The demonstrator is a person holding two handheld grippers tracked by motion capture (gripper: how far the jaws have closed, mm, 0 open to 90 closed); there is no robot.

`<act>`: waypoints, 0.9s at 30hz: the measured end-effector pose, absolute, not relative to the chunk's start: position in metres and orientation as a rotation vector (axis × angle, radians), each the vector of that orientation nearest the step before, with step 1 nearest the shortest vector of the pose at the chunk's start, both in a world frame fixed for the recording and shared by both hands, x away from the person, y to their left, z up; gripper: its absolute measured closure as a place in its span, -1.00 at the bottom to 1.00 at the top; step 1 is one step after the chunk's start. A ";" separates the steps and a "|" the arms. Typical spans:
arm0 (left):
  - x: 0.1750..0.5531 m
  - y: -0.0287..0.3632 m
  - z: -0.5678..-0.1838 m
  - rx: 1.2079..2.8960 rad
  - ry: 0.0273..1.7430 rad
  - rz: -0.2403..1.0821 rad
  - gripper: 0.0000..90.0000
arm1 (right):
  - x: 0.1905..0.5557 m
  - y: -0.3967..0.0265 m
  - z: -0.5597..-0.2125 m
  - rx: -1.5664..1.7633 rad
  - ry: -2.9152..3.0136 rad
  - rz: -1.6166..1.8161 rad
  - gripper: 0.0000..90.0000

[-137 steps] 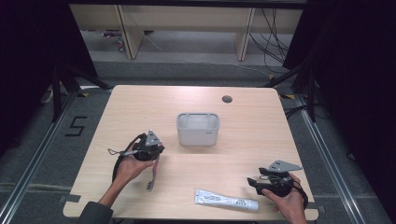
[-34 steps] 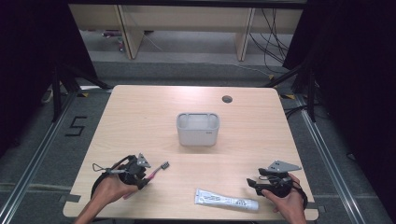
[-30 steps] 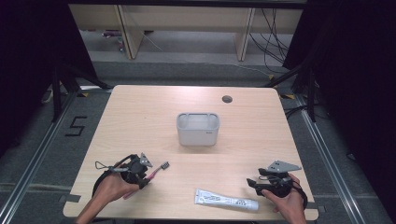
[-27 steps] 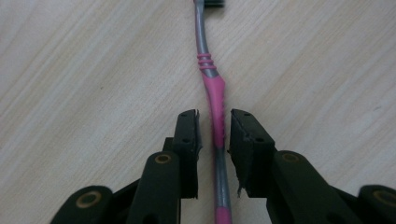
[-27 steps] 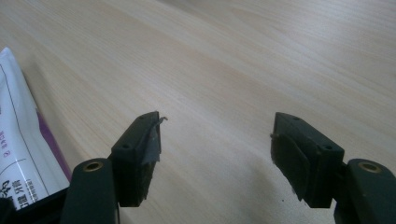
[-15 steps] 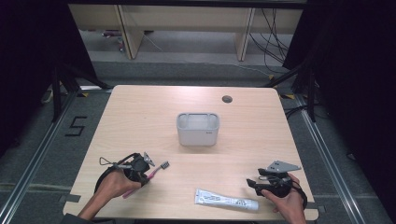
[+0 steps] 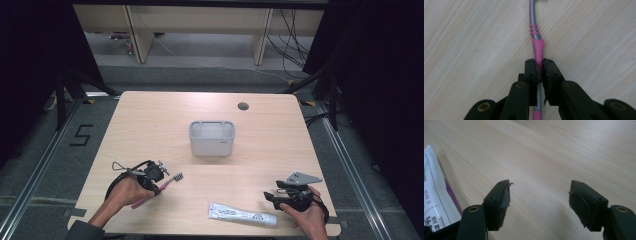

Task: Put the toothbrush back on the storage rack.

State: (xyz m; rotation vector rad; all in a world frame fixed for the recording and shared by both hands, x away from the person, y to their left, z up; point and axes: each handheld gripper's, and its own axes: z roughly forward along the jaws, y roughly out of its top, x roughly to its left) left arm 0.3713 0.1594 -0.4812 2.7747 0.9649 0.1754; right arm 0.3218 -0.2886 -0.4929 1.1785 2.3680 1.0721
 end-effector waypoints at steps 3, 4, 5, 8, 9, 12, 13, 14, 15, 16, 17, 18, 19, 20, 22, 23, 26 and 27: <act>0.371 0.160 -0.481 2.767 0.955 0.186 0.81 | 0.322 -0.289 -0.493 1.178 2.368 1.072 -0.24; 0.371 0.161 -0.481 2.764 0.954 0.187 0.81 | 0.322 -0.289 -0.493 1.178 2.367 1.072 -0.24; 0.371 0.162 -0.480 2.763 0.946 0.194 0.81 | 0.322 -0.289 -0.493 1.176 2.367 1.072 -0.24; 0.371 0.164 -0.477 2.732 0.951 0.188 0.82 | 0.322 -0.289 -0.493 1.175 2.370 1.072 -0.24; 0.372 0.166 -0.476 2.723 0.945 0.193 0.82 | 0.322 -0.289 -0.493 1.175 2.368 1.072 -0.24; 0.371 0.169 -0.471 2.678 0.957 0.191 0.82 | 0.322 -0.289 -0.493 1.175 2.367 1.074 -0.24; 0.372 0.171 -0.469 2.659 0.952 0.200 0.82 | 0.322 -0.289 -0.493 1.182 2.368 1.080 -0.24; 0.372 0.172 -0.467 2.641 0.963 0.194 0.82 | 0.322 -0.290 -0.493 1.177 2.362 1.071 -0.24; 0.372 0.174 -0.465 2.623 0.952 0.208 0.82 | 0.322 -0.290 -0.493 1.175 2.363 1.072 -0.24; 0.372 0.175 -0.463 2.602 0.958 0.215 0.82 | 0.322 -0.290 -0.493 1.174 2.363 1.072 -0.24; 0.373 0.177 -0.461 2.576 0.958 0.215 0.83 | 0.321 -0.289 -0.493 1.199 2.359 1.078 -0.24; 0.373 0.178 -0.460 2.560 0.959 0.220 0.83 | 0.321 -0.289 -0.493 1.199 2.359 1.078 -0.24; 0.373 0.179 -0.457 2.529 0.959 0.228 0.83 | 0.321 -0.289 -0.493 1.201 2.359 1.077 -0.24; 0.373 0.180 -0.455 2.511 0.960 0.234 0.83 | 0.322 -0.290 -0.493 1.175 2.358 1.071 -0.24; 0.373 0.181 -0.451 2.483 0.958 0.243 0.83 | 0.321 -0.289 -0.493 1.197 2.360 1.070 -0.24; 0.372 0.181 -0.450 2.462 0.972 0.247 0.83 | 0.321 -0.289 -0.493 1.213 2.357 1.075 -0.24; 0.372 0.182 -0.445 2.417 0.943 0.283 0.83 | 0.321 -0.289 -0.493 1.206 2.355 1.084 -0.24; 0.372 0.182 -0.443 2.413 0.941 0.291 0.84 | 0.321 -0.289 -0.494 1.213 2.358 1.091 -0.24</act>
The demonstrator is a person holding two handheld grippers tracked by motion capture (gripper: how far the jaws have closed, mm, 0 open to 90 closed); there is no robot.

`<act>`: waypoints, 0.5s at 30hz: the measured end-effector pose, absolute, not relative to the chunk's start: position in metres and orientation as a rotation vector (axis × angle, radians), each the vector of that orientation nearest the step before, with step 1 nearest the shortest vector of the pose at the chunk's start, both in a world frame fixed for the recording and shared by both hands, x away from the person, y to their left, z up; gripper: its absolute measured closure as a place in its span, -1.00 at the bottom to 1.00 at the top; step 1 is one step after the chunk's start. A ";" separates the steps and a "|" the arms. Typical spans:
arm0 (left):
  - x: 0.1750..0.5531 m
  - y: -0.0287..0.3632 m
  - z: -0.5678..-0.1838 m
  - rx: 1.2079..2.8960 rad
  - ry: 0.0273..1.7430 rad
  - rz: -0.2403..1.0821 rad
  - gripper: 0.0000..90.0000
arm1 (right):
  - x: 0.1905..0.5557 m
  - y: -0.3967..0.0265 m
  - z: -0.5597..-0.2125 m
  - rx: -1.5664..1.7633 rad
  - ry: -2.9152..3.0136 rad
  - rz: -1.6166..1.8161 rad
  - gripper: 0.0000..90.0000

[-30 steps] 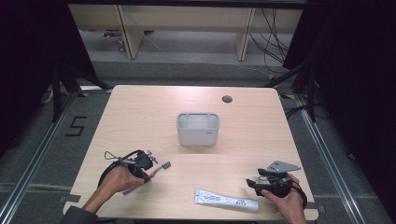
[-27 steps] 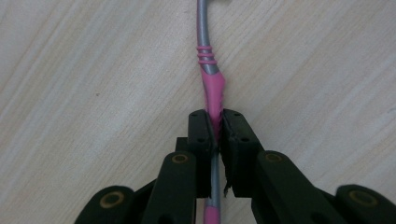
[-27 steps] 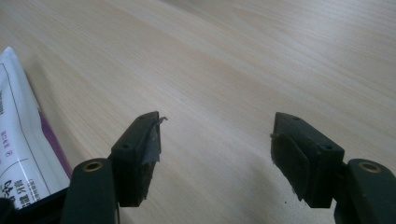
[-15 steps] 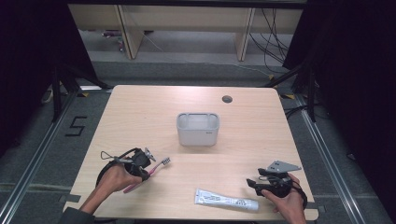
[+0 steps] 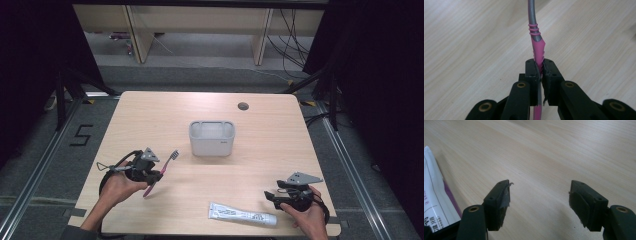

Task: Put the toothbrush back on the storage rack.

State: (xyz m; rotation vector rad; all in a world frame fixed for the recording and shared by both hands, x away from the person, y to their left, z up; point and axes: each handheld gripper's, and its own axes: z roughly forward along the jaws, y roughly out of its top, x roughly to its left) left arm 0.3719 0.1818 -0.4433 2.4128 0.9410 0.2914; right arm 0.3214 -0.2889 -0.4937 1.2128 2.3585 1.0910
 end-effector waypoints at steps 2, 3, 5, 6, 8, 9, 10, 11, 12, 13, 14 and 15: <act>0.371 0.182 -0.438 2.388 0.934 0.306 0.84 | 0.321 -0.288 -0.494 1.218 2.362 1.090 -0.24; 0.371 0.183 -0.434 2.361 0.934 0.330 0.84 | 0.321 -0.289 -0.493 1.217 2.360 1.074 -0.24; 0.371 0.184 -0.428 2.338 0.925 0.328 0.84 | 0.321 -0.289 -0.493 1.214 2.359 1.075 -0.24; 0.371 0.184 -0.425 2.320 0.923 0.341 0.84 | 0.322 -0.290 -0.494 1.198 2.360 1.070 -0.24; 0.370 0.184 -0.420 2.260 0.933 0.367 0.84 | 0.322 -0.290 -0.493 1.202 2.365 1.069 -0.24; 0.370 0.184 -0.417 2.240 0.933 0.376 0.84 | 0.322 -0.290 -0.493 1.202 2.364 1.069 -0.24; 0.371 0.184 -0.414 2.233 0.927 0.372 0.84 | 0.322 -0.290 -0.494 1.198 2.360 1.070 -0.24; 0.371 0.184 -0.411 2.219 0.919 0.392 0.84 | 0.322 -0.290 -0.494 1.205 2.360 1.069 -0.24; 0.372 0.184 -0.409 2.210 0.915 0.392 0.84 | 0.322 -0.290 -0.493 1.205 2.360 1.069 -0.24; 0.372 0.184 -0.406 2.199 0.910 0.390 0.84 | 0.322 -0.290 -0.493 1.204 2.361 1.069 -0.24; 0.373 0.183 -0.403 2.178 0.910 0.416 0.84 | 0.322 -0.290 -0.493 1.203 2.360 1.070 -0.24; 0.374 0.182 -0.402 2.159 0.911 0.405 0.84 | 0.322 -0.290 -0.494 1.205 2.359 1.069 -0.24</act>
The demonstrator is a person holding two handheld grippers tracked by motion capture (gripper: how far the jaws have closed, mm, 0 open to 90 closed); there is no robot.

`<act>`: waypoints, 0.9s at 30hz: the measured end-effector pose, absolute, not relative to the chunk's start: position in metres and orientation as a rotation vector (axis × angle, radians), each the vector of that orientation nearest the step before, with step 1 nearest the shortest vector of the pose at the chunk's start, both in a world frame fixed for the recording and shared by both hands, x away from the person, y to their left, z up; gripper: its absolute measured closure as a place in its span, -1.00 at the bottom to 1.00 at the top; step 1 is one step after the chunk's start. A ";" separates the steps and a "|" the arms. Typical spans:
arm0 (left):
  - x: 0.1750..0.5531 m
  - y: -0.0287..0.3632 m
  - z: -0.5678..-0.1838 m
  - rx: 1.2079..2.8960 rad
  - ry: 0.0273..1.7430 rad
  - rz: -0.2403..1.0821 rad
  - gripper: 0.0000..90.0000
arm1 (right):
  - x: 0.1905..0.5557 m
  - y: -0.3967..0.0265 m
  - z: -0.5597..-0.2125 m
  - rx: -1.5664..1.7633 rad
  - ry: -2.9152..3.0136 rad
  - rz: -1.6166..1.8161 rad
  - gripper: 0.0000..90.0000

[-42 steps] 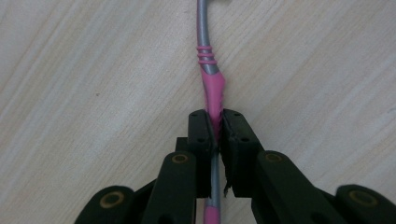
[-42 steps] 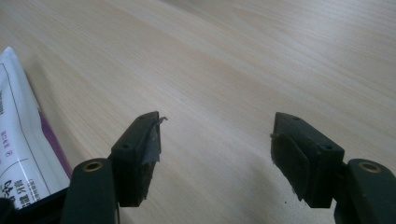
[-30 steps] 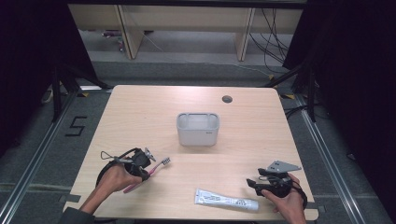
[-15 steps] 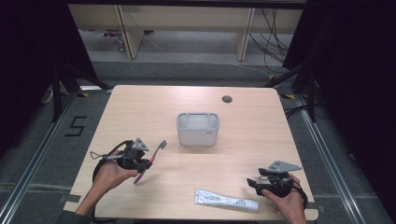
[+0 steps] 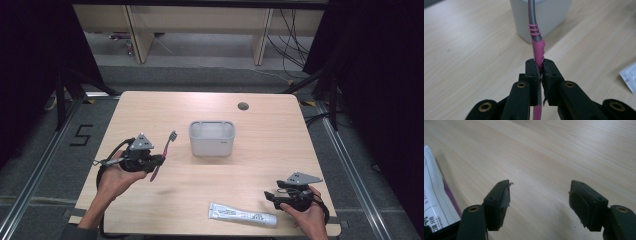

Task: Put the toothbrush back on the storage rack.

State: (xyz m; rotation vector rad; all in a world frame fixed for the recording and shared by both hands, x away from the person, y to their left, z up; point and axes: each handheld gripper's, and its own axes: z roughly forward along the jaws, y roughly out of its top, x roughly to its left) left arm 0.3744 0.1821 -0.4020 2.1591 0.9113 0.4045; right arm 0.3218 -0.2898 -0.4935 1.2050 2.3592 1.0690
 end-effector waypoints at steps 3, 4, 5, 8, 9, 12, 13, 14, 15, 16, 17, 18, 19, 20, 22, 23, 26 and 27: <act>0.378 0.179 -0.398 2.112 0.905 0.427 0.84 | 0.322 -0.290 -0.493 1.204 2.363 1.068 -0.24; 0.379 0.177 -0.397 2.091 0.909 0.442 0.84 | 0.322 -0.290 -0.493 1.203 2.360 1.071 -0.24; 0.381 0.176 -0.395 2.044 0.925 0.474 0.84 | 0.322 -0.290 -0.494 1.197 2.360 1.071 -0.24; 0.389 0.172 -0.391 1.992 0.944 0.487 0.84 | 0.323 -0.290 -0.494 1.200 2.376 1.085 -0.24; 0.391 0.171 -0.390 1.988 0.947 0.482 0.84 | 0.322 -0.290 -0.494 1.200 2.377 1.088 -0.24; 0.398 0.165 -0.386 1.956 0.953 0.493 0.84 | 0.323 -0.291 -0.494 1.184 2.386 1.087 -0.24; 0.400 0.162 -0.386 1.938 0.954 0.496 0.84 | 0.323 -0.291 -0.494 1.175 2.382 1.069 -0.24; 0.403 0.160 -0.385 1.935 0.952 0.485 0.83 | 0.323 -0.291 -0.494 1.177 2.380 1.070 -0.24; 0.404 0.158 -0.384 1.921 0.965 0.500 0.83 | 0.323 -0.291 -0.494 1.181 2.379 1.070 -0.24; 0.407 0.157 -0.384 1.932 0.959 0.499 0.84 | 0.322 -0.290 -0.495 1.211 2.368 1.088 -0.24; 0.409 0.156 -0.384 1.929 0.958 0.499 0.83 | 0.322 -0.290 -0.494 1.215 2.359 1.080 -0.24; 0.411 0.154 -0.383 1.922 0.963 0.510 0.83 | 0.323 -0.290 -0.495 1.200 2.364 1.091 -0.24; 0.413 0.153 -0.383 1.917 0.971 0.507 0.83 | 0.322 -0.290 -0.495 1.216 2.379 1.102 -0.24; 0.416 0.151 -0.382 1.898 0.979 0.509 0.83 | 0.322 -0.290 -0.494 1.208 2.368 1.090 -0.24; 0.419 0.150 -0.381 1.882 0.984 0.501 0.83 | 0.323 -0.291 -0.494 1.191 2.364 1.079 -0.24; 0.421 0.149 -0.380 1.866 0.986 0.503 0.83 | 0.323 -0.291 -0.494 1.191 2.364 1.079 -0.24; 0.425 0.145 -0.377 1.825 0.994 0.503 0.84 | 0.323 -0.291 -0.494 1.194 2.365 1.073 -0.24; 0.425 0.145 -0.376 1.822 0.995 0.513 0.83 | 0.323 -0.291 -0.494 1.191 2.365 1.078 -0.24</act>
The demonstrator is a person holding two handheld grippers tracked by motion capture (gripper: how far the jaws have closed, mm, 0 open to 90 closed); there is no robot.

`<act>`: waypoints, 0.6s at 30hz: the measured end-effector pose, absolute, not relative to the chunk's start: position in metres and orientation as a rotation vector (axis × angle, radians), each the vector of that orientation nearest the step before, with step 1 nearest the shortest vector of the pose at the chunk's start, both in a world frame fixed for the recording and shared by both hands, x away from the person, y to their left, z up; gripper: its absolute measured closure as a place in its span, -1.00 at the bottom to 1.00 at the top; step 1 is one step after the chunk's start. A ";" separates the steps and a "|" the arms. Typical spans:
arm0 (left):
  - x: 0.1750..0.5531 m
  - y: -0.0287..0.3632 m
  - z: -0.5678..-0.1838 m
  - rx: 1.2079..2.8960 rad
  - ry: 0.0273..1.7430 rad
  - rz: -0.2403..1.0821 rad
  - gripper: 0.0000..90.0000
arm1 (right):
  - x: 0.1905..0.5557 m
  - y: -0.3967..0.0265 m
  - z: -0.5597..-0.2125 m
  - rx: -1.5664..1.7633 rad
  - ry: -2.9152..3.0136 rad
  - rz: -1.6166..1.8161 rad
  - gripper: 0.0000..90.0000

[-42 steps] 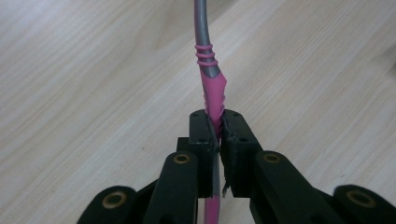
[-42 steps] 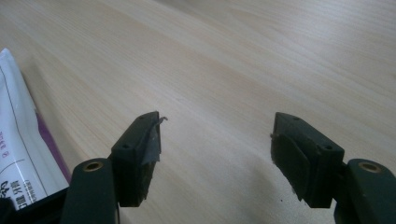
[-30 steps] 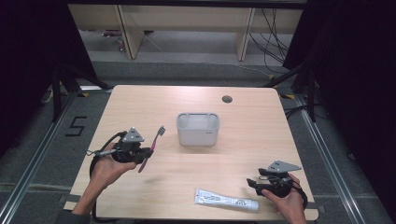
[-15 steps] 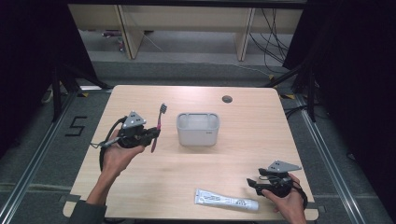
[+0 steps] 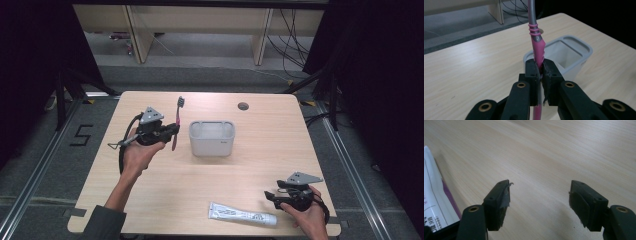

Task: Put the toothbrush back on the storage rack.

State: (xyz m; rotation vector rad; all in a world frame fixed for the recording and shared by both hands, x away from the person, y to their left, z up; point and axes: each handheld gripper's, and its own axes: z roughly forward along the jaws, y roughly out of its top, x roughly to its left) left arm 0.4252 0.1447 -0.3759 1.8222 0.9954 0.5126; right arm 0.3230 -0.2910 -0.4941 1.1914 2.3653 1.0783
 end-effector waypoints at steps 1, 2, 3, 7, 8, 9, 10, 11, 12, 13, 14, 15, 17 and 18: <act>0.426 0.143 -0.375 1.815 0.999 0.514 0.83 | 0.323 -0.291 -0.494 1.191 2.367 1.075 -0.24; 0.427 0.142 -0.373 1.811 0.994 0.522 0.83 | 0.323 -0.291 -0.494 1.191 2.368 1.074 -0.24; 0.429 0.140 -0.371 1.805 0.993 0.514 0.83 | 0.322 -0.290 -0.494 1.203 2.363 1.076 -0.24; 0.433 0.132 -0.365 1.788 0.986 0.532 0.83 | 0.322 -0.289 -0.494 1.212 2.361 1.083 -0.24; 0.434 0.131 -0.364 1.782 0.987 0.533 0.84 | 0.322 -0.290 -0.494 1.205 2.362 1.081 -0.24; 0.435 0.129 -0.363 1.786 0.979 0.530 0.84 | 0.322 -0.290 -0.494 1.210 2.362 1.078 -0.24; 0.435 0.127 -0.361 1.779 0.978 0.539 0.84 | 0.322 -0.290 -0.494 1.216 2.363 1.081 -0.24; 0.436 0.125 -0.360 1.777 0.979 0.540 0.83 | 0.322 -0.290 -0.494 1.216 2.362 1.082 -0.24; 0.437 0.124 -0.359 1.781 0.976 0.536 0.83 | 0.322 -0.290 -0.494 1.215 2.363 1.083 -0.24; 0.438 0.123 -0.358 1.773 0.979 0.546 0.84 | 0.322 -0.290 -0.494 1.215 2.363 1.083 -0.24; 0.439 0.121 -0.357 1.768 0.976 0.544 0.84 | 0.322 -0.290 -0.494 1.201 2.363 1.084 -0.24; 0.440 0.120 -0.356 1.763 0.975 0.535 0.84 | 0.322 -0.290 -0.494 1.207 2.364 1.082 -0.24; 0.442 0.117 -0.355 1.753 0.973 0.543 0.84 | 0.323 -0.290 -0.494 1.201 2.363 1.085 -0.24; 0.444 0.114 -0.355 1.752 0.974 0.540 0.84 | 0.323 -0.290 -0.494 1.202 2.363 1.085 -0.24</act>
